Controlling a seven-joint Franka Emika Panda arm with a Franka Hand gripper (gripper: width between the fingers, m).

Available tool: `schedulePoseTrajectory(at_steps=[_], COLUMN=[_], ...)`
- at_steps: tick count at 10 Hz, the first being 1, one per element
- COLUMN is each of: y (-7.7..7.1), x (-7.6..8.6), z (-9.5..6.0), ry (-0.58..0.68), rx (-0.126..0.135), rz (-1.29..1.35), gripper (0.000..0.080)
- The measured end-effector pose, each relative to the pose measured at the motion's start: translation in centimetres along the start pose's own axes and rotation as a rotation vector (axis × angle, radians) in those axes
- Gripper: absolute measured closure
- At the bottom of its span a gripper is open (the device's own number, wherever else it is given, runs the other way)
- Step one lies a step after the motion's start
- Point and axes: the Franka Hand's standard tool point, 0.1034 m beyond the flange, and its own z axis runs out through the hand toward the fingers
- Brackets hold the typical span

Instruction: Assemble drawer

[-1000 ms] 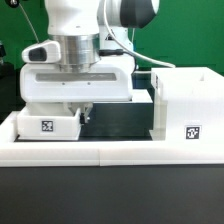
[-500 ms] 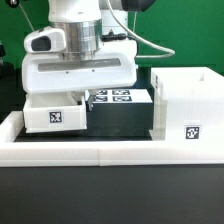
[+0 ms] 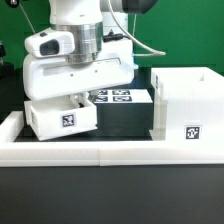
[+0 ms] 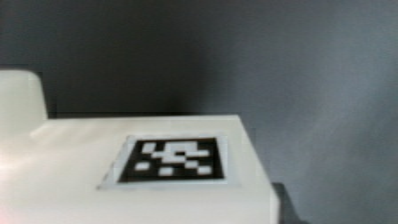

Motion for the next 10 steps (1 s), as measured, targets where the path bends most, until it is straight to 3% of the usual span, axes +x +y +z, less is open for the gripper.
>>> schedulePoseTrajectory(at_steps=[2, 10], y=[-0.31, 0.41], x=[0.47, -0.23], z=[0.08, 0.26], ry=[-0.023, -0.053], rx=[-0.015, -0.021], rz=[-0.199, -0.723], gripper=[0.0757, 0.0757])
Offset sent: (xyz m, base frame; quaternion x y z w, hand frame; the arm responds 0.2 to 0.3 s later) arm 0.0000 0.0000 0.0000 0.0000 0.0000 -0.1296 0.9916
